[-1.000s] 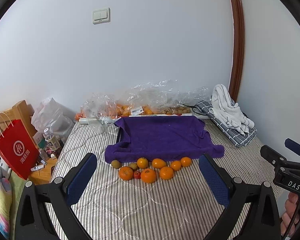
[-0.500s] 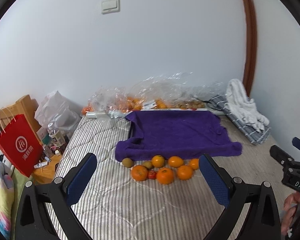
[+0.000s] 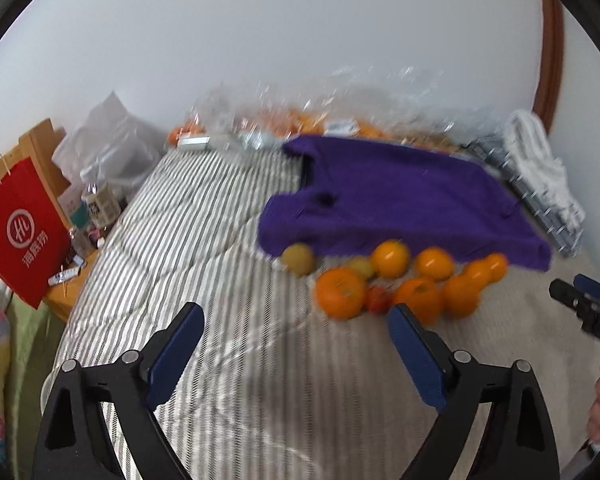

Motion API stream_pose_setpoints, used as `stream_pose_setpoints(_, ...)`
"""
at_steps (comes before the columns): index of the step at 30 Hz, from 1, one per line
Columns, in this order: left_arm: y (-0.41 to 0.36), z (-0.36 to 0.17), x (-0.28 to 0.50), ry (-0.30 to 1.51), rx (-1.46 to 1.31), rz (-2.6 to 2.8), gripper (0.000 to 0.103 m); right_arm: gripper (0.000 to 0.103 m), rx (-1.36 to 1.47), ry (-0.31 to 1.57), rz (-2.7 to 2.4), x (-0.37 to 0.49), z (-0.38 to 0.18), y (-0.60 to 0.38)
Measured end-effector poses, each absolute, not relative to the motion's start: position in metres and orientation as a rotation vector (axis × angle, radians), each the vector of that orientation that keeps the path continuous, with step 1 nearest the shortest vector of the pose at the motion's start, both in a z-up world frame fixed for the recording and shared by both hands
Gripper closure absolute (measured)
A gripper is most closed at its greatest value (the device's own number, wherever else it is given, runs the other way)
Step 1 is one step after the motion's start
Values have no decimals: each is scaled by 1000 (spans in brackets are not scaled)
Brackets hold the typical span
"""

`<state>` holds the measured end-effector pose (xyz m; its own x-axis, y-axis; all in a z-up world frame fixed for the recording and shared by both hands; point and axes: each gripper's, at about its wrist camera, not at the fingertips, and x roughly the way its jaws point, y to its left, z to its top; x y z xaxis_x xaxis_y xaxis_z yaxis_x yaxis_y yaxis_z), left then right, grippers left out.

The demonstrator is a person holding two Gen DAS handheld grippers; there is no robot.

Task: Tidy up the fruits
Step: 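Reach the right gripper to an orange in the row and grasp it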

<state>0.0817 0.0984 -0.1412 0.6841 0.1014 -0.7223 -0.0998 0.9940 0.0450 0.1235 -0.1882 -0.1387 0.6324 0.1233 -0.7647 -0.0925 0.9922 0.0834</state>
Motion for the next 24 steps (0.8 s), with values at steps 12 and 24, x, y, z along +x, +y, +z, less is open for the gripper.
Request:
stream_pose_setpoints(12,133,-187,92,898,-85,99,32,41,-116,880,219,153,-173,-144)
stream_pose_setpoints(24,125,-192,91,901,-48,111,29,48,-228,907,270,183,-192,-136)
